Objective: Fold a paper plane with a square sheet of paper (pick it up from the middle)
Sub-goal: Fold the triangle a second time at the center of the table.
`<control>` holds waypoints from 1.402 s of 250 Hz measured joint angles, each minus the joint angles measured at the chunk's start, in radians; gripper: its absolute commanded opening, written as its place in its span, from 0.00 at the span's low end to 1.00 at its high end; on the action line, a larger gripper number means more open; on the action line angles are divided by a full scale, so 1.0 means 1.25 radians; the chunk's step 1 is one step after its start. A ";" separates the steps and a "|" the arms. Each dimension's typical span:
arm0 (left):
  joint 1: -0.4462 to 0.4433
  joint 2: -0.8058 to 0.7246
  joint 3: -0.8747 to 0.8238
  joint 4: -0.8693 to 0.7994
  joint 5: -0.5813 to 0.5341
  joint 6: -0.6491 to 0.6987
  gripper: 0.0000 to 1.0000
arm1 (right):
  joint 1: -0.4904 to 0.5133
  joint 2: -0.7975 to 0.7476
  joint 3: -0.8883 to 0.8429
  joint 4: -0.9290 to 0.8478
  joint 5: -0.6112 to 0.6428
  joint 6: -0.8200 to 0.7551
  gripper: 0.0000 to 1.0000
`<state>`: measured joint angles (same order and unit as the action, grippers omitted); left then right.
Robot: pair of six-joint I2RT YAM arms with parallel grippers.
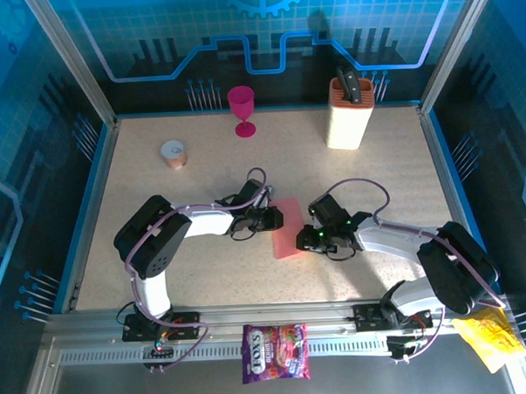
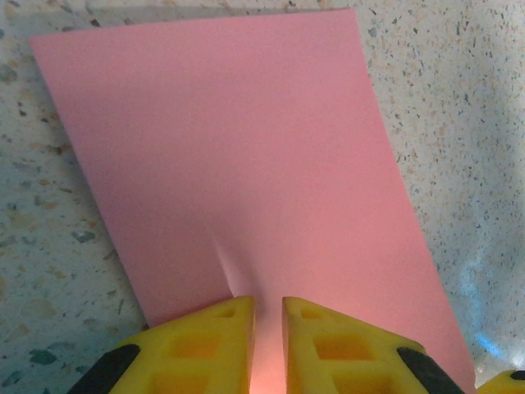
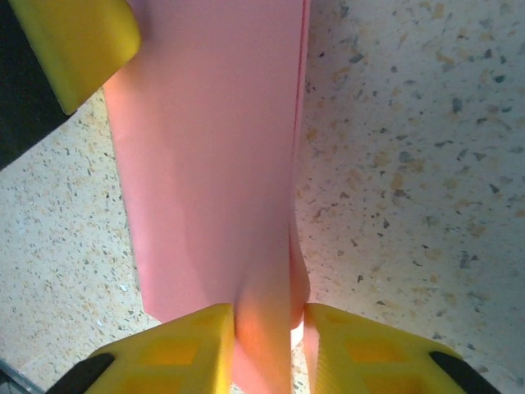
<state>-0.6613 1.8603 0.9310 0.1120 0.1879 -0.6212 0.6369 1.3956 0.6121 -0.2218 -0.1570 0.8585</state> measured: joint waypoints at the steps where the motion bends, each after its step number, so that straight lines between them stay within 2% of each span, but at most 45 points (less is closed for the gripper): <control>1: 0.000 0.000 0.000 0.000 0.000 0.000 0.19 | 0.000 0.000 0.000 0.000 0.000 0.000 0.26; 139: 0.000 0.005 -0.001 0.015 0.000 0.000 0.19 | 0.000 -0.016 0.001 -0.032 0.016 -0.011 0.23; 197: 0.000 0.005 -0.003 0.020 0.000 0.000 0.19 | 0.000 -0.028 0.001 -0.046 0.016 -0.014 0.25; 256: 0.000 0.005 -0.003 0.020 0.000 0.000 0.18 | 0.000 -0.033 0.001 -0.043 0.013 -0.017 0.31; 351: 0.000 0.009 -0.003 0.029 0.001 0.000 0.18 | -0.003 -0.005 0.004 0.002 -0.012 -0.015 0.31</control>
<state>-0.6613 1.8713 0.9276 0.1482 0.1886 -0.6216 0.6331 1.3895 0.6170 -0.2195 -0.1722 0.8402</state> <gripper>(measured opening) 0.182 0.312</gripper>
